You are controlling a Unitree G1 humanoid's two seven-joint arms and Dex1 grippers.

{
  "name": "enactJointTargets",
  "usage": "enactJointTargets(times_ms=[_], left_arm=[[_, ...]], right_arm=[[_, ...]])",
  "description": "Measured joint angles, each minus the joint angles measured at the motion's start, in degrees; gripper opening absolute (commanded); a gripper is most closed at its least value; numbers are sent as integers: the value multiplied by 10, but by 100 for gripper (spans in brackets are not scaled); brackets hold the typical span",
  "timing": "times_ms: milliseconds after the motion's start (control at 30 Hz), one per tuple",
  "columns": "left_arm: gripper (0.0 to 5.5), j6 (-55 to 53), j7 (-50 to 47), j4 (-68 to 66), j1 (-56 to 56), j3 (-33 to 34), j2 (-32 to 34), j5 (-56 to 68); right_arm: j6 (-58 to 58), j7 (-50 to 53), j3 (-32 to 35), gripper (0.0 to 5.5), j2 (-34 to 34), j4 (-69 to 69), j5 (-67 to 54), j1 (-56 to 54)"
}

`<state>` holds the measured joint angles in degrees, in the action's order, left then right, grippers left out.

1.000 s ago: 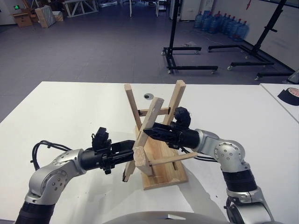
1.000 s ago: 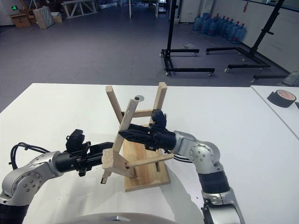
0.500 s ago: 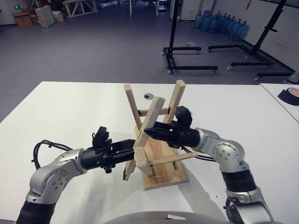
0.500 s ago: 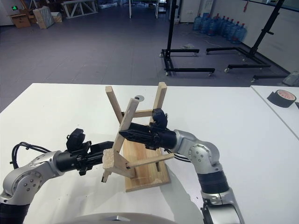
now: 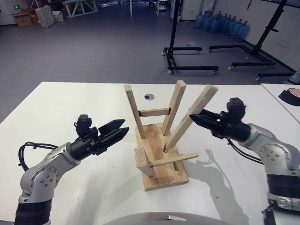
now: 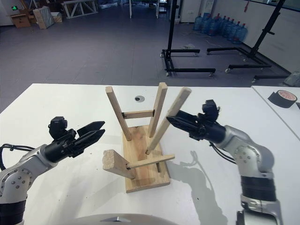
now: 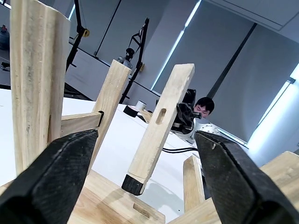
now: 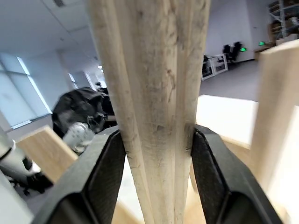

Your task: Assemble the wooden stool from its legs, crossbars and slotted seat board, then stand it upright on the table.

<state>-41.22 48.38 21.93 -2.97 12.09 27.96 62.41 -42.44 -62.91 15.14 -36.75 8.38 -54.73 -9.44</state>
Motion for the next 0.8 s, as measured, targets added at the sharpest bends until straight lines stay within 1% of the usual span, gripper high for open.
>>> enactJointTargets(times_ms=[100, 233, 400, 533, 800], left_arm=[[377, 6, -16, 1, -4, -1, -1, -17], [377, 8, -23, 1, -4, -1, -1, -26], [377, 10, -23, 0, -4, -1, 1, -40], [377, 12, -28, 0, -3, 0, 1, -46], [377, 25, -41, 0, -8, 2, 0, -51]], right_arm=[[3, -28, 0, 202, -27, -13, 25, 35], [40, -56, -8, 202, -33, -14, 43, 49], [70, -97, -14, 202, -77, -16, 59, 64], [90, -130, -18, 202, -130, 8, 78, 81], [142, -148, -28, 202, -181, 55, 111, 105]])
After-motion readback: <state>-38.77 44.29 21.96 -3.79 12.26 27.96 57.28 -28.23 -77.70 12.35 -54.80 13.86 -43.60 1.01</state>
